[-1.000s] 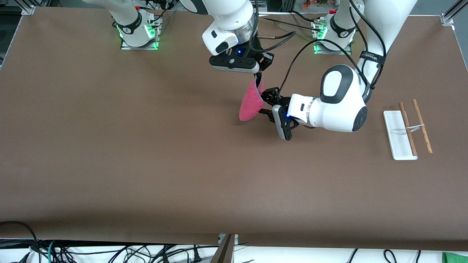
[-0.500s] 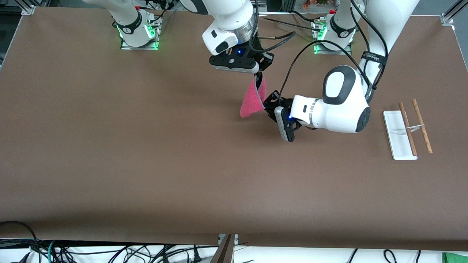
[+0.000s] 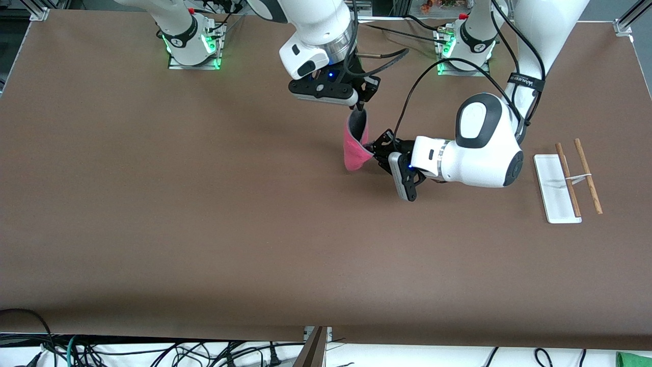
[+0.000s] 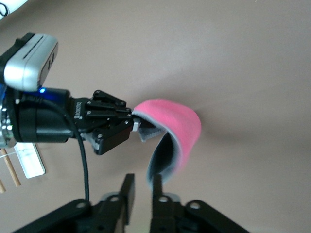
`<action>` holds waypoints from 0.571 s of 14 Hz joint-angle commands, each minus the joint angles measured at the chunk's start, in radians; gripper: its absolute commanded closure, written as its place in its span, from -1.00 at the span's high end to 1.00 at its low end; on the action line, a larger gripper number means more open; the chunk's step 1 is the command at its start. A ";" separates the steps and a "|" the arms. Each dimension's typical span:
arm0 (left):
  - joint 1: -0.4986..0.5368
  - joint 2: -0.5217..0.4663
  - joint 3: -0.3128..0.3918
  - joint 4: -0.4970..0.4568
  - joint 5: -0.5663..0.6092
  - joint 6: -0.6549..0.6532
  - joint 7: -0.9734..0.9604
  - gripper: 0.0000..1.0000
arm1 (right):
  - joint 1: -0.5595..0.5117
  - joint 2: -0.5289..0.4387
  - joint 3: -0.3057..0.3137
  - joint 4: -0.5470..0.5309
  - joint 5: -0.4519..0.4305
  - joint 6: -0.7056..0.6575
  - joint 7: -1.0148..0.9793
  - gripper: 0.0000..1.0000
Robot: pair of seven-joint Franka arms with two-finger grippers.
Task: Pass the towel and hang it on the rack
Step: 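Open the right gripper while the left gripper carries the towel away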
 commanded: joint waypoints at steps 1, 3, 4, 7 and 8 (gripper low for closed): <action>0.013 0.000 -0.006 0.011 -0.014 -0.015 0.028 -1.00 | -0.008 -0.003 -0.003 0.008 0.019 -0.014 -0.041 1.00; 0.021 -0.004 -0.006 0.011 -0.010 -0.016 0.025 -1.00 | -0.032 -0.021 -0.003 -0.006 0.021 -0.033 -0.068 1.00; 0.031 -0.009 -0.001 0.014 -0.008 -0.036 0.024 -1.00 | -0.052 -0.044 -0.003 -0.024 0.021 -0.050 -0.090 1.00; 0.116 -0.009 -0.001 0.086 0.117 -0.151 0.024 -1.00 | -0.129 -0.138 -0.003 -0.184 0.018 -0.058 -0.203 1.00; 0.154 -0.008 -0.001 0.112 0.151 -0.217 0.025 -1.00 | -0.161 -0.162 -0.003 -0.240 0.018 -0.057 -0.238 1.00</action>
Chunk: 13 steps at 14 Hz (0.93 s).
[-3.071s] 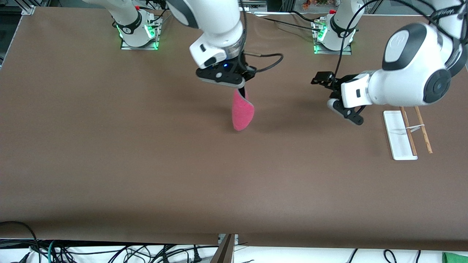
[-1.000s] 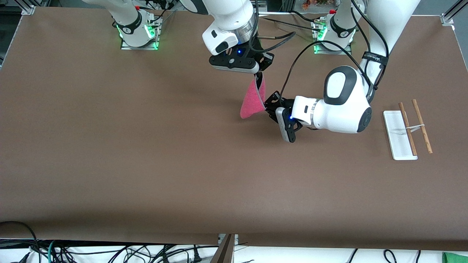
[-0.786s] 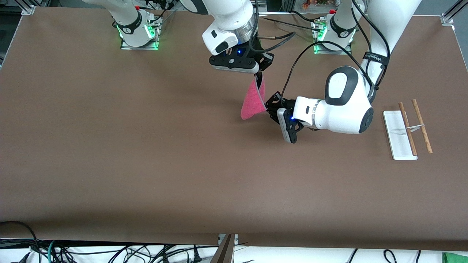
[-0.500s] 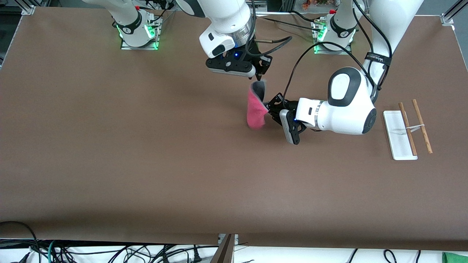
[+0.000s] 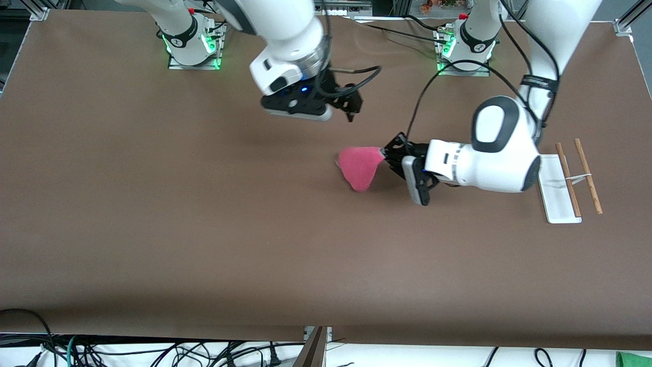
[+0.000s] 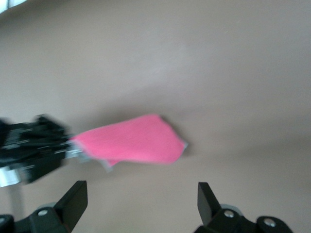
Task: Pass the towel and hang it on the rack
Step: 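Open the right gripper while the left gripper carries the towel away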
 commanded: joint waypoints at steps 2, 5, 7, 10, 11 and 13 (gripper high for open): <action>0.150 -0.003 -0.004 0.122 0.146 -0.218 0.053 -1.00 | -0.132 -0.155 0.011 -0.286 0.015 0.016 -0.142 1.00; 0.288 0.022 -0.002 0.202 0.223 -0.344 0.169 -1.00 | -0.282 -0.226 0.016 -0.444 0.004 0.021 -0.302 1.00; 0.377 0.023 -0.002 0.219 0.296 -0.369 0.275 -1.00 | -0.404 -0.248 0.016 -0.518 -0.033 0.025 -0.484 1.00; 0.494 0.031 0.001 0.224 0.417 -0.370 0.425 -1.00 | -0.560 -0.292 0.017 -0.576 -0.093 0.029 -0.748 1.00; 0.535 0.034 0.001 0.233 0.445 -0.370 0.464 -1.00 | -0.592 -0.310 0.017 -0.587 -0.096 0.030 -0.812 1.00; 0.613 0.035 0.007 0.247 0.508 -0.370 0.528 -1.00 | -0.626 -0.347 0.017 -0.607 -0.106 0.024 -0.845 1.00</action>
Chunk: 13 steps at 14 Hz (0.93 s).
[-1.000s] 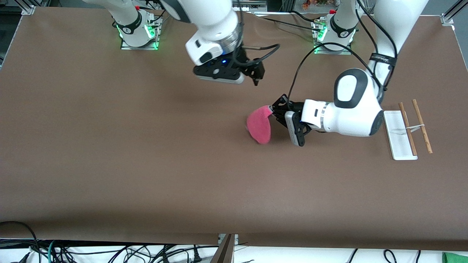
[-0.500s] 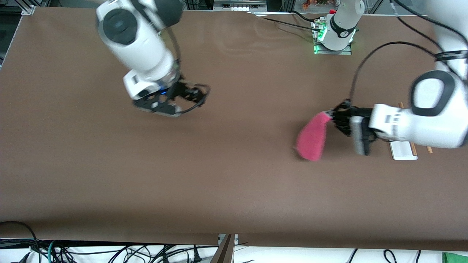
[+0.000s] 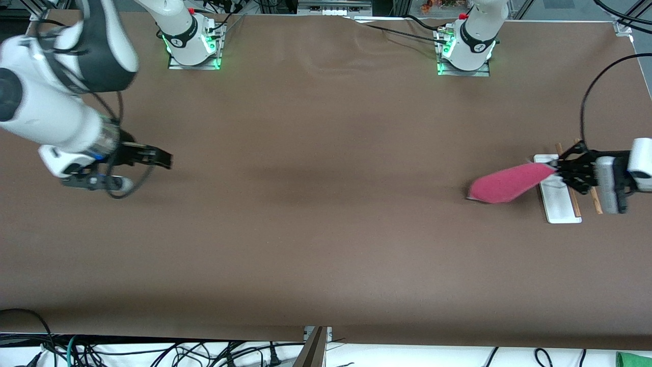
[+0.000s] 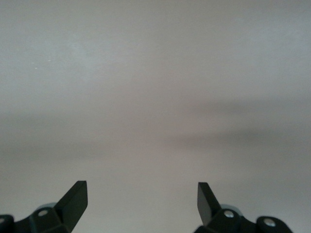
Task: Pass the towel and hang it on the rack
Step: 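Drape the towel over the wooden dowels with the left gripper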
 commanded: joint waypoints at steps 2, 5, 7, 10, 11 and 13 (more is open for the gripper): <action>0.134 0.058 0.004 0.059 0.091 -0.013 0.130 -1.00 | -0.050 -0.169 0.023 -0.129 -0.082 0.012 -0.031 1.00; 0.175 0.155 0.068 0.150 0.122 -0.009 0.227 -1.00 | -0.085 -0.238 0.012 -0.144 -0.082 0.009 -0.038 1.00; 0.175 0.192 0.139 0.194 0.120 -0.007 0.296 -1.00 | -0.093 -0.270 0.006 -0.146 -0.082 -0.030 -0.034 1.00; 0.175 0.210 0.197 0.210 0.120 0.051 0.349 -1.00 | -0.099 -0.283 -0.027 -0.138 -0.073 -0.095 -0.042 1.00; 0.176 0.218 0.200 0.210 0.120 0.091 0.354 -1.00 | -0.099 -0.281 -0.028 -0.135 -0.069 -0.113 -0.049 1.00; 0.179 0.247 0.203 0.210 0.120 0.160 0.374 -1.00 | -0.102 -0.286 -0.028 -0.127 -0.069 -0.158 -0.055 1.00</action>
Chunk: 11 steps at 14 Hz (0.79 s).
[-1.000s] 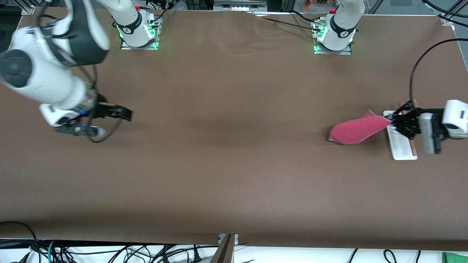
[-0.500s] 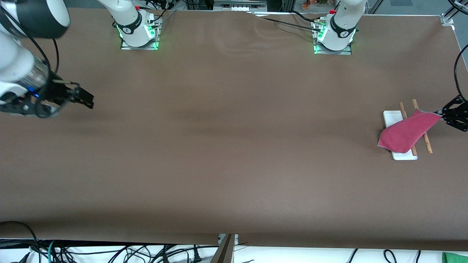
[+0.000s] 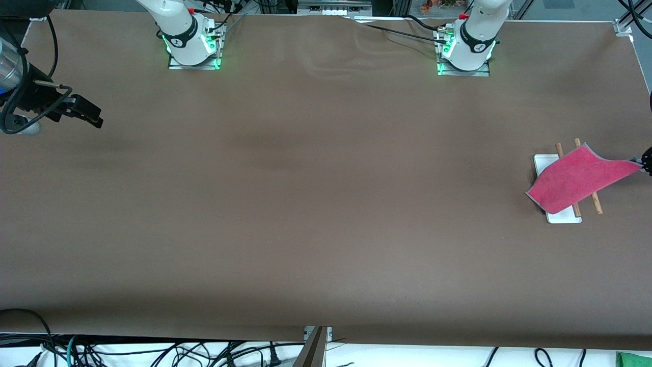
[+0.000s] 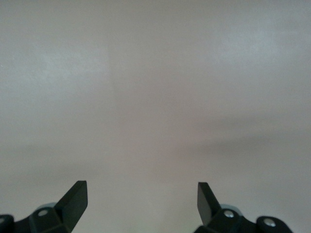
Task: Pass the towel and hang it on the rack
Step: 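Drape the towel over the wooden dowels with the left gripper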
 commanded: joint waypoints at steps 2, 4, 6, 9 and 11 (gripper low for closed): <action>0.000 0.084 0.009 0.038 0.025 0.108 0.067 -1.00 | -0.011 -0.028 0.006 0.002 0.005 -0.059 -0.020 1.00; 0.015 0.130 0.009 0.040 0.016 0.168 0.091 -1.00 | -0.006 -0.017 0.006 0.005 0.005 -0.049 -0.073 1.00; 0.015 0.176 0.009 0.043 0.014 0.201 0.105 -1.00 | -0.004 0.000 0.006 0.021 0.005 -0.048 -0.080 1.00; 0.014 0.184 0.008 0.041 0.013 0.247 0.108 -1.00 | -0.003 0.024 0.007 0.048 0.002 -0.055 -0.080 1.00; 0.011 0.173 0.000 0.045 0.013 0.239 0.110 0.99 | -0.003 0.026 0.007 0.048 0.003 -0.055 -0.080 1.00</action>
